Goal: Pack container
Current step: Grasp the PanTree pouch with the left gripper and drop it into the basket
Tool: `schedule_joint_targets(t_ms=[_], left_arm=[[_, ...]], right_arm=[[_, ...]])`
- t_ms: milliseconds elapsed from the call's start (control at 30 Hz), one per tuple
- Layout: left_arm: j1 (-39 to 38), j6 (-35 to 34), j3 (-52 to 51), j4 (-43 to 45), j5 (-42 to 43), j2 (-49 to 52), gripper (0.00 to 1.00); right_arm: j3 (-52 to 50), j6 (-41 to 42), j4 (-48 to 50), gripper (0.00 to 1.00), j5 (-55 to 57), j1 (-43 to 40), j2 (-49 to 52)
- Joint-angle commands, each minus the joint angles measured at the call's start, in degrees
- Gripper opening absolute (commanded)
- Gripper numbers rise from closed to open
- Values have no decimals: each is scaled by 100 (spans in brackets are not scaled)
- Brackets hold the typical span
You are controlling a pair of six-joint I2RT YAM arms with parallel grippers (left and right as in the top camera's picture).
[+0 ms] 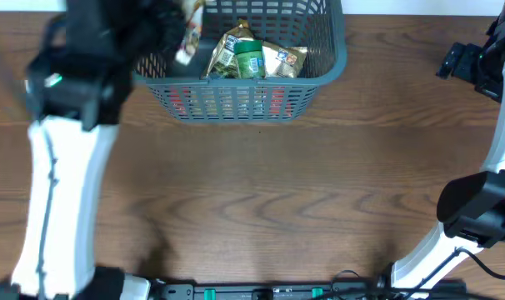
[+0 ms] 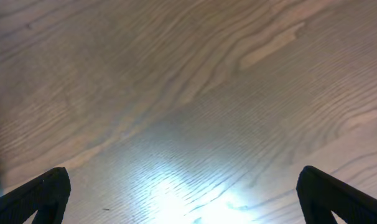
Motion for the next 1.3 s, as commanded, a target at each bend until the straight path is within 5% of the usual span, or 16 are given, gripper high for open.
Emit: schedule_joint_targets(t_ms=[0, 700, 767, 867, 1267], left_arm=[[-59, 1821, 55, 321, -409, 643, 6], [365, 1875, 52, 573, -407, 3226, 6], [411, 1864, 52, 542, -407, 3261, 22], [435, 1578, 52, 538, -407, 3265, 98], [380, 409, 59, 234, -459, 2382, 98]], right_arm=[[-33, -66, -24, 99, -74, -42, -17], [-35, -107, -164, 99, -72, -42, -17], [-35, -107, -203, 99, -72, -42, -17], [-33, -114, -269, 99, -72, -42, -17], [-35, -151, -284, 99, -72, -42, -17]])
